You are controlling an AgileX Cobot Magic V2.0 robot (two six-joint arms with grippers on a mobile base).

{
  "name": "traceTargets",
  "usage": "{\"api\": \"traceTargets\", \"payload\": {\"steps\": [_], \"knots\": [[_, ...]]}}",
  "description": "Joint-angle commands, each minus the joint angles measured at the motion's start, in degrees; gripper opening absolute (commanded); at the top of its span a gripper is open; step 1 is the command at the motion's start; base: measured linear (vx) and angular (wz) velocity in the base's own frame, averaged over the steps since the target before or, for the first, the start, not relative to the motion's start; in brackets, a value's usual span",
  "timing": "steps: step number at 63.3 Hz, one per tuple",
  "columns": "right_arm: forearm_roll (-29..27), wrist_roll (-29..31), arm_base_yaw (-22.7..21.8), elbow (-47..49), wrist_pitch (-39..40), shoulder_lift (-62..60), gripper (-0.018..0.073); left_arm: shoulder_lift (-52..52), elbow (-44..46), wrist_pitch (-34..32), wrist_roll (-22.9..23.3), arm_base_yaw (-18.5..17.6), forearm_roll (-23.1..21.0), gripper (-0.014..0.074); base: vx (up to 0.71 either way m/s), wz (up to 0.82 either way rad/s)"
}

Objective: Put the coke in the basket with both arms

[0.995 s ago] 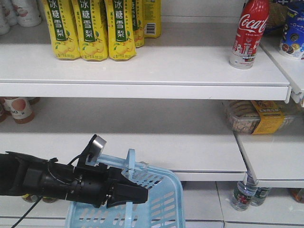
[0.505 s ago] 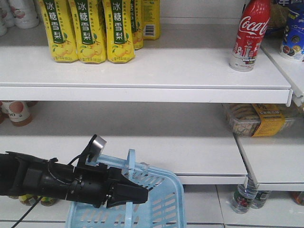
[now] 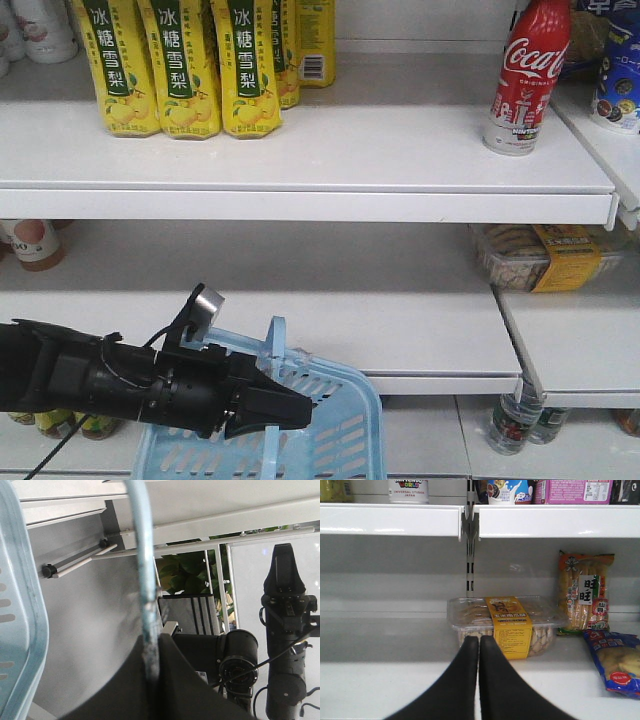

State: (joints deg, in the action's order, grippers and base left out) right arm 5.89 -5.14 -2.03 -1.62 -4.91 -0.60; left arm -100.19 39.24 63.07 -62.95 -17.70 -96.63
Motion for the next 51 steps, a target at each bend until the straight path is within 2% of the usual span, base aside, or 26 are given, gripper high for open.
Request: {"api": "traceTargets", "payload": {"steps": [1, 51], "knots": [[0.5, 0.3, -0.2, -0.6, 4.1, -1.1, -0.0008, 3.0, 1.1, 4.6, -0.5, -0.2, -5.4, -0.0006, 0.02, 0.00], [0.5, 0.3, -0.2, -0.6, 4.1, -1.1, -0.0008, 3.0, 1.1, 4.6, -0.5, -0.2, -5.4, -0.0006, 0.02, 0.00]]}}
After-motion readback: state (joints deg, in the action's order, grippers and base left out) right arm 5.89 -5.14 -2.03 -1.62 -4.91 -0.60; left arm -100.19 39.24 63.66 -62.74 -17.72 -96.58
